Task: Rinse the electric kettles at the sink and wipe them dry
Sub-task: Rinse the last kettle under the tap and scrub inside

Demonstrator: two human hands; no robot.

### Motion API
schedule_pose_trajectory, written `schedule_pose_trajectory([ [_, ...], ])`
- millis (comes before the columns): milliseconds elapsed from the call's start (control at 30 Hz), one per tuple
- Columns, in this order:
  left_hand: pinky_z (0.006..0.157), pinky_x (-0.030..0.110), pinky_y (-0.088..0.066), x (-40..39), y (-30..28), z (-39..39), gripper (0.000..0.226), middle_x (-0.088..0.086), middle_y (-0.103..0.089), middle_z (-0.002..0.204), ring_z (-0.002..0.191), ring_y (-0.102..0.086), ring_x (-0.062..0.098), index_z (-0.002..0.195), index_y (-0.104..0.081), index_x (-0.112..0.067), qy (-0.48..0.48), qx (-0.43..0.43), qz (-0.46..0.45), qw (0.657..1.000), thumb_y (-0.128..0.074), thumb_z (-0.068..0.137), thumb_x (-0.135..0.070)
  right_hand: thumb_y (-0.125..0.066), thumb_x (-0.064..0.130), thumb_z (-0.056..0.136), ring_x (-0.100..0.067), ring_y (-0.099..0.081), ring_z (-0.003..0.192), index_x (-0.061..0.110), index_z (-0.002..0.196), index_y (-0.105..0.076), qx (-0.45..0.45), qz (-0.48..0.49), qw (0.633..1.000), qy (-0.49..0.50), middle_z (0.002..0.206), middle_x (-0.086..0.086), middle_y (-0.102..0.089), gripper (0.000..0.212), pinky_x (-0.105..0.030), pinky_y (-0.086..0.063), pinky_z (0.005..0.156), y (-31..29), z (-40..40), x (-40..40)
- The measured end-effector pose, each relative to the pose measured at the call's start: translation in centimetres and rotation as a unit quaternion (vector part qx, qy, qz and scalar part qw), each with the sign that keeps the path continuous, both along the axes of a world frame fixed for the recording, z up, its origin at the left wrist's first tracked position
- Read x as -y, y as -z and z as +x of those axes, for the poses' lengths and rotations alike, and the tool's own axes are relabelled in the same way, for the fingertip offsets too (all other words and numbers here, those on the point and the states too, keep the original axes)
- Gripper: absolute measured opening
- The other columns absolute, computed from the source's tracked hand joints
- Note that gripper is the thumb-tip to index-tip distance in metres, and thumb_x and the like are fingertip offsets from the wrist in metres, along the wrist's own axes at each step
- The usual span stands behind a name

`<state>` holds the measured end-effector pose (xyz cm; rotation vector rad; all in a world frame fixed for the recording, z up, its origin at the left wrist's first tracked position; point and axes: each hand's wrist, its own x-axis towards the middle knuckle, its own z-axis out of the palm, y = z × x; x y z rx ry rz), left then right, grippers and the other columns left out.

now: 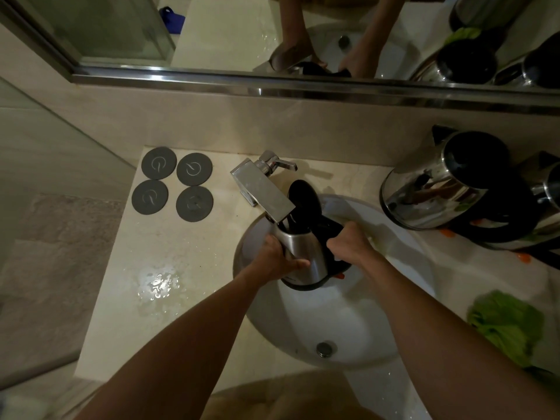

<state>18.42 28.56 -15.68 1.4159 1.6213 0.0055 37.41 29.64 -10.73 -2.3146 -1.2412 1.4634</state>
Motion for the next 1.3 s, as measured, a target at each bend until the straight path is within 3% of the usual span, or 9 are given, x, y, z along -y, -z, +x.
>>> schedule_pose_trajectory([
  [600,0.107,0.038,-0.042,-0.05,-0.09,-0.03,0.111,0.016,-0.040,0.147,0.135,-0.042,0.031,0.147,-0.018,-0.002,0.011,-0.014,0.000,1.000,-0.085,0.070,-0.044,-0.059,0.004,0.081,-0.028,-0.057,0.083,0.007,0.095,-0.051,0.001,0.005,1.000,-0.008,0.078,-0.005,-0.055,0.017,-0.035,-0.048,0.070,0.22,0.15,-0.15],
  [867,0.106,0.034,-0.041,-0.05,-0.25,0.11,0.107,0.018,-0.040,0.145,0.133,-0.043,0.030,0.146,-0.019,0.000,0.018,-0.016,0.007,1.000,-0.084,0.072,-0.043,-0.057,0.002,0.079,-0.027,-0.060,0.076,0.011,0.075,-0.050,-0.002,0.004,1.000,-0.007,0.073,-0.006,-0.058,0.013,-0.032,-0.047,0.064,0.34,0.20,-0.26],
  [933,0.106,0.035,-0.041,0.01,-0.34,0.10,0.105,0.018,-0.040,0.145,0.133,-0.043,0.030,0.146,-0.020,-0.001,0.017,-0.015,0.007,1.000,-0.084,0.073,-0.041,-0.058,0.003,0.078,-0.025,-0.060,0.075,0.009,0.083,-0.053,-0.007,0.002,1.000,-0.007,0.076,-0.007,-0.060,0.009,-0.030,-0.047,0.064,0.33,0.24,-0.21],
  [1033,0.107,0.034,-0.039,0.02,-0.30,0.13,0.104,0.017,-0.040,0.146,0.134,-0.042,0.030,0.146,-0.020,-0.001,0.022,-0.015,0.011,1.000,-0.084,0.074,-0.040,-0.059,0.005,0.077,-0.027,-0.062,0.082,0.006,0.098,-0.055,-0.012,-0.005,1.000,-0.004,0.081,-0.007,-0.061,0.021,-0.030,-0.047,0.065,0.44,0.33,-0.27],
  [1300,0.104,0.034,-0.042,0.06,-0.27,0.13,0.103,0.017,-0.043,0.144,0.131,-0.046,0.029,0.145,-0.021,0.000,0.020,-0.016,0.009,1.000,-0.084,0.073,-0.041,-0.059,0.004,0.079,-0.028,-0.061,0.084,0.007,0.100,-0.055,-0.016,-0.002,1.000,0.000,0.081,-0.005,-0.060,0.021,-0.030,-0.046,0.067,0.72,0.27,-0.28],
])
